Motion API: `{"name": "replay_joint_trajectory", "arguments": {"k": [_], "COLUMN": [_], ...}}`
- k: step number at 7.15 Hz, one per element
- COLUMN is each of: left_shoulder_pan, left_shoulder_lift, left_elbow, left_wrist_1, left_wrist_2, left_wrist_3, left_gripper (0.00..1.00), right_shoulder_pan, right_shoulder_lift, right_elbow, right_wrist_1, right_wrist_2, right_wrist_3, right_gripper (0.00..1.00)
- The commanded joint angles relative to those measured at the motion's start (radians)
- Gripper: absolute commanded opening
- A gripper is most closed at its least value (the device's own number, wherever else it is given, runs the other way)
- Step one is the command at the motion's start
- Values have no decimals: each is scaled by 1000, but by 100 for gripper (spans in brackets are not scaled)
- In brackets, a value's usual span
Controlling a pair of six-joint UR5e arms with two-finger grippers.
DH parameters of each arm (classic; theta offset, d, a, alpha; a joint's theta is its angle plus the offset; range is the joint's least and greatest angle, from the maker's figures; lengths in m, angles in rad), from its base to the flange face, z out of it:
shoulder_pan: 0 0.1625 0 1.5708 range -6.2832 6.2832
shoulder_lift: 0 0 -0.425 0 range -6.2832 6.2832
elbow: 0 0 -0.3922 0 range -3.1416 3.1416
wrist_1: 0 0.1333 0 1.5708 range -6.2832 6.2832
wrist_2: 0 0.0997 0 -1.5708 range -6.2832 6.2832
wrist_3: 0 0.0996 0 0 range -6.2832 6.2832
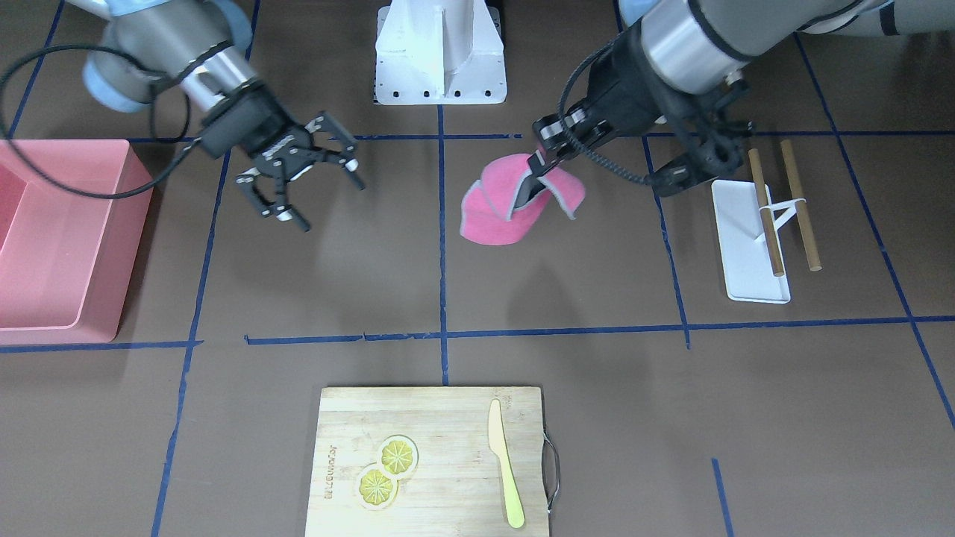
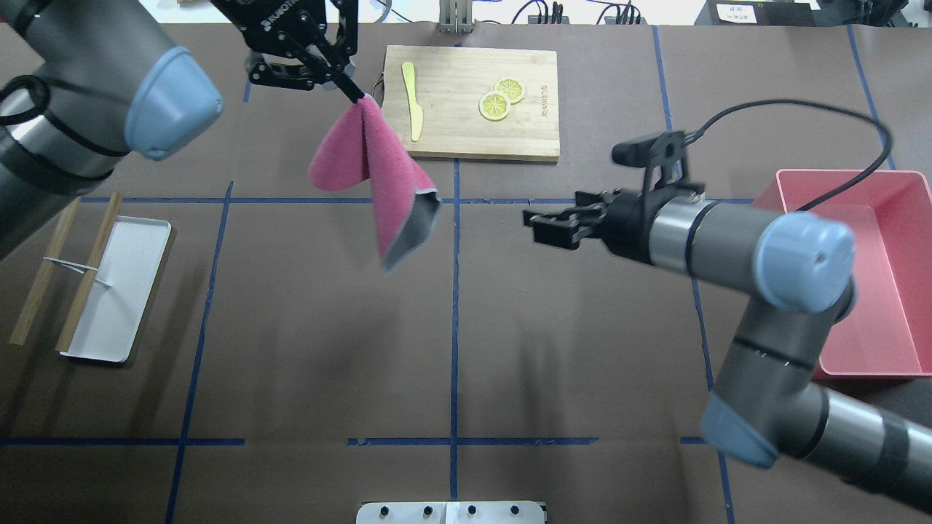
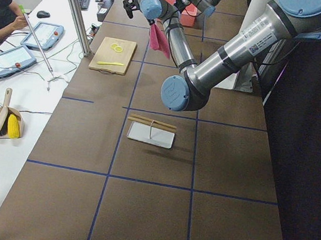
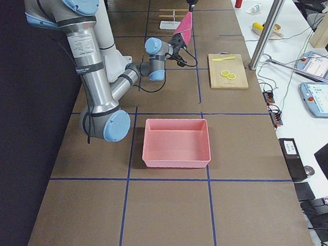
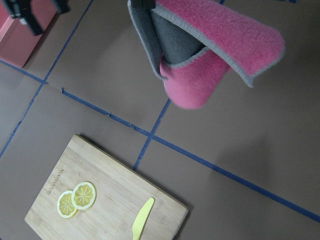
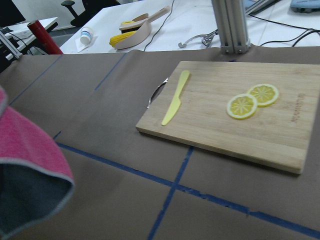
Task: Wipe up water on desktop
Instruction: 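Carry the cloth toward the table center with the left gripper while the right gripper approaches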
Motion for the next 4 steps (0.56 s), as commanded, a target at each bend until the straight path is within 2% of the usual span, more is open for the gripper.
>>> {"name": "replay_joint_trajectory", "arguments": {"k": [1,4], "left_shoulder_pan": [53,113], "left_shoulder_lift": [-22,-43], "left_elbow": [29,35], "left_wrist_1": [-40,-40], "left_wrist_2": [20,72], "left_wrist_3": [-46,-49], "left_gripper": [0,0], "right_shoulder_pan": [-99,-118], "right_shoulder_lift": [22,53], "right_elbow": [23,22], "right_wrist_1": [0,-3], "right_wrist_2": [-114,-122], "right_wrist_3": [-76,-160], "right_gripper": [100,100]}}
